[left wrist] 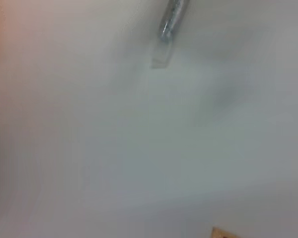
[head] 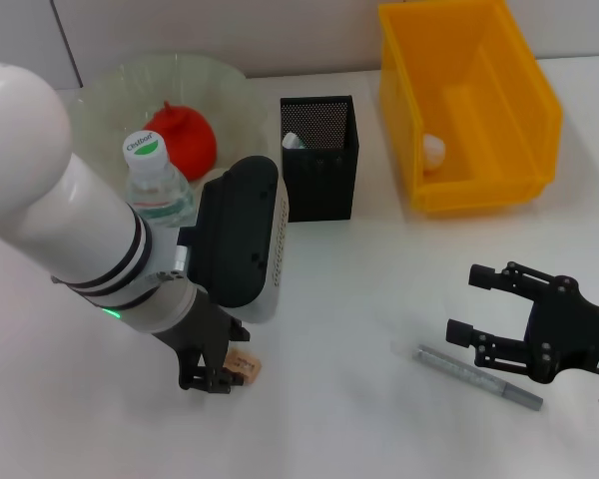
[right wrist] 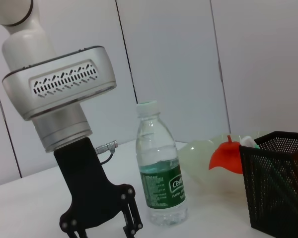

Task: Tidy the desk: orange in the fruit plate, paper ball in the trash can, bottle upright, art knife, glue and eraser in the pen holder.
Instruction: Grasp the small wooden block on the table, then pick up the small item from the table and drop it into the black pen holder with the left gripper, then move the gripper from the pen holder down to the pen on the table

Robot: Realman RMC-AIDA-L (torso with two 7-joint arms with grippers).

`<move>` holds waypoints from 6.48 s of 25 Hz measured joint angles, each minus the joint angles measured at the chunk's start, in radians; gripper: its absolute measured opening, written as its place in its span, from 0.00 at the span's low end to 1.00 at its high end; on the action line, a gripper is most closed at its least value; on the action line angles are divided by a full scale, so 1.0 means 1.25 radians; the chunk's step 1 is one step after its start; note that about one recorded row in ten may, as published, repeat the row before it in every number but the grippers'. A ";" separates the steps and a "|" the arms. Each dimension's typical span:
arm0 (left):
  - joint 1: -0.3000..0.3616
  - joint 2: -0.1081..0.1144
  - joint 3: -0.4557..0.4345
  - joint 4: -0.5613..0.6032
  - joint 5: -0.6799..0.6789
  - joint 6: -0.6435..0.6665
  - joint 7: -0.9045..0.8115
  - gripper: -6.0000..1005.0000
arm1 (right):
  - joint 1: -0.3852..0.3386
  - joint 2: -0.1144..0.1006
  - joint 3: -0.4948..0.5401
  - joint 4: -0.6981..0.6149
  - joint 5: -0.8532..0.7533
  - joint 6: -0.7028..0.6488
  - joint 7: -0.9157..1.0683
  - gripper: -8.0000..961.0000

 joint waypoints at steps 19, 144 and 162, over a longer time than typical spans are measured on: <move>-0.023 0.000 0.006 -0.033 -0.001 0.000 0.027 0.44 | 0.006 -0.001 0.000 0.014 0.000 0.001 0.000 0.83; 0.320 0.006 -0.365 -0.739 -1.111 0.187 1.104 0.86 | 0.008 -0.009 0.111 -0.448 -0.058 -0.144 0.486 0.83; 0.309 0.006 -0.370 -0.805 -1.115 0.085 1.124 0.86 | 0.323 0.001 -0.216 -0.815 -0.729 -0.293 1.052 0.83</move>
